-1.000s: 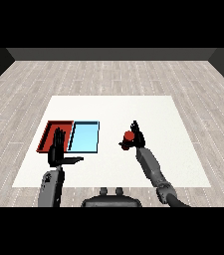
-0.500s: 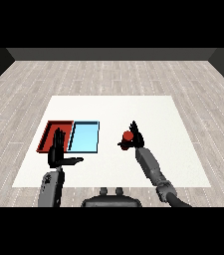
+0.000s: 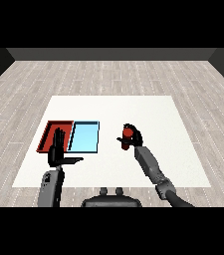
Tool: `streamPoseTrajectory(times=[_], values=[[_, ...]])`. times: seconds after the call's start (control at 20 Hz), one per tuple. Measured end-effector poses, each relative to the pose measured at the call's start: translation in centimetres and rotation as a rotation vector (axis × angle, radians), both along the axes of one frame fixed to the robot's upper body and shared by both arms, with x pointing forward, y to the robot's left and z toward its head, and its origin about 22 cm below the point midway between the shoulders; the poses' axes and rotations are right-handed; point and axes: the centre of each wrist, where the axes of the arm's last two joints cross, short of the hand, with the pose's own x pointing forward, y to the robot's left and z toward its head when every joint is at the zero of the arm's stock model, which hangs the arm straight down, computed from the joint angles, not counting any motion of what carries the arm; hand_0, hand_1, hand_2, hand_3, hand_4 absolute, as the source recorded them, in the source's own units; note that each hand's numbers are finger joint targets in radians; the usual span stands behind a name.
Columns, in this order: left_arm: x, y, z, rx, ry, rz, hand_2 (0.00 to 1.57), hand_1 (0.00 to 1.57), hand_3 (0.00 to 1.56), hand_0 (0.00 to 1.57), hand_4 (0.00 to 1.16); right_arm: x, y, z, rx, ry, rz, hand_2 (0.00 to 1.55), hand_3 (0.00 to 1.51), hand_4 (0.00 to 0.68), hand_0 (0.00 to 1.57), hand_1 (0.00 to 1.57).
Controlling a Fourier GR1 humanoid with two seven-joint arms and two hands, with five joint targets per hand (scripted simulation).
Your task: Pick the red can and put it in the red box
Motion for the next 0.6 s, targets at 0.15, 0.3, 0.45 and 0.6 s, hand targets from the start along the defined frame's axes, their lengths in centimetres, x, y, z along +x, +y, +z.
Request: streamPoseTrajectory(times=[0.15,0.3,0.45,0.6], values=[[0.4,0.1,-0.3,0.002,-0.001,0.002,0.0,0.0,0.0,0.0,0.0,0.0,0.2,0.4,-0.028,0.0,-0.021,1.46,1.44,0.667,1.49,1.49],[-0.2,-0.1,-0.2,0.011,0.001,0.005,0.0,0.0,0.0,0.0,0.0,-0.2,0.1,0.5,-0.068,-0.015,-0.023,1.45,1.43,0.656,1.46,1.46],[0.1,-0.2,0.1,0.021,-0.002,0.001,0.0,0.0,0.0,0.0,0.0,-0.1,0.8,0.7,-0.1,-0.039,-0.019,1.45,1.42,0.649,1.46,1.46],[0.3,-0.5,0.0,0.017,0.002,-0.003,0.0,0.0,0.0,0.0,0.0,-0.1,0.2,1.0,-0.116,-0.059,-0.012,1.45,1.41,0.66,1.46,1.46]])
